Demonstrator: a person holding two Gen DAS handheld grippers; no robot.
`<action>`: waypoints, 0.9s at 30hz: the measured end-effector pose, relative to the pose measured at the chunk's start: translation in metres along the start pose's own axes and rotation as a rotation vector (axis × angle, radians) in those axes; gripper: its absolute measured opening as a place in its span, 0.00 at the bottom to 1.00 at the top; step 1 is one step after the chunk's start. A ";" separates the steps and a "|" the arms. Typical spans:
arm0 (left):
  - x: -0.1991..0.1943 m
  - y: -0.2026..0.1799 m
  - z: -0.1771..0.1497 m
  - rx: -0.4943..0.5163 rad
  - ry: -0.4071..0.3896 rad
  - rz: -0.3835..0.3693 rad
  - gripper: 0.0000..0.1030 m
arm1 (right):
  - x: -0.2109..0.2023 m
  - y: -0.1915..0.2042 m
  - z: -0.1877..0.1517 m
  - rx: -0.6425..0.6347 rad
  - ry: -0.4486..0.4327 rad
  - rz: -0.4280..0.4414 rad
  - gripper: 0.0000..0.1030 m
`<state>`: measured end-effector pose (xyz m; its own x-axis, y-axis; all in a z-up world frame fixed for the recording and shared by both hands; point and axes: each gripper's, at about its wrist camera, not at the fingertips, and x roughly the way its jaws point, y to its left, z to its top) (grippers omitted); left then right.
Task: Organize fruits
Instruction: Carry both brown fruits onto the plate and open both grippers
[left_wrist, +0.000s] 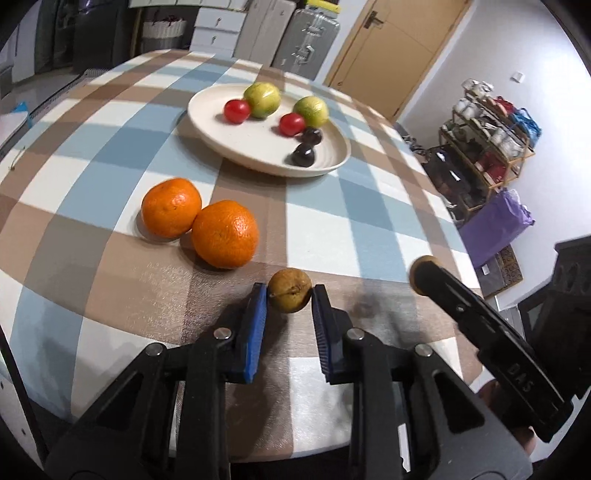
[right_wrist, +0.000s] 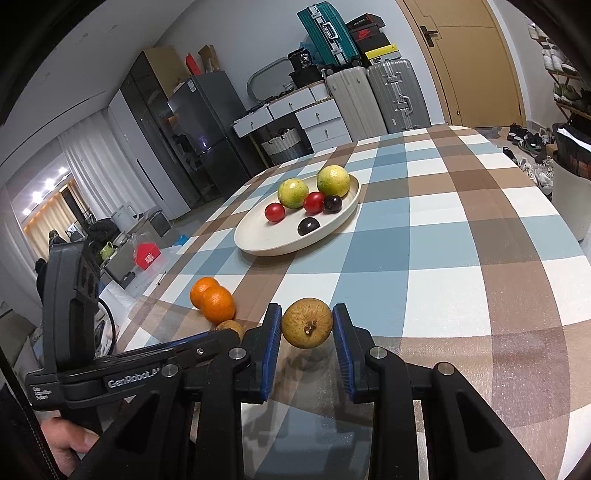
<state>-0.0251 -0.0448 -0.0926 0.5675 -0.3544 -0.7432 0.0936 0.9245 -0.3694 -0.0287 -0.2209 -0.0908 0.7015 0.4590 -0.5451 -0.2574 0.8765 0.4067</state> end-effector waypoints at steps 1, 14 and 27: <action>-0.002 -0.001 0.000 0.006 -0.002 -0.008 0.21 | 0.000 0.002 0.001 -0.006 0.000 -0.002 0.28; -0.023 0.005 0.007 0.011 -0.030 -0.091 0.21 | 0.019 0.020 0.011 -0.043 0.020 0.010 0.28; -0.037 -0.005 0.023 0.053 -0.045 -0.157 0.21 | 0.030 0.013 0.021 -0.003 0.038 -0.015 0.28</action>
<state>-0.0278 -0.0328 -0.0509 0.5782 -0.4893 -0.6529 0.2263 0.8650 -0.4479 0.0029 -0.1987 -0.0870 0.6798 0.4510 -0.5784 -0.2492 0.8837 0.3962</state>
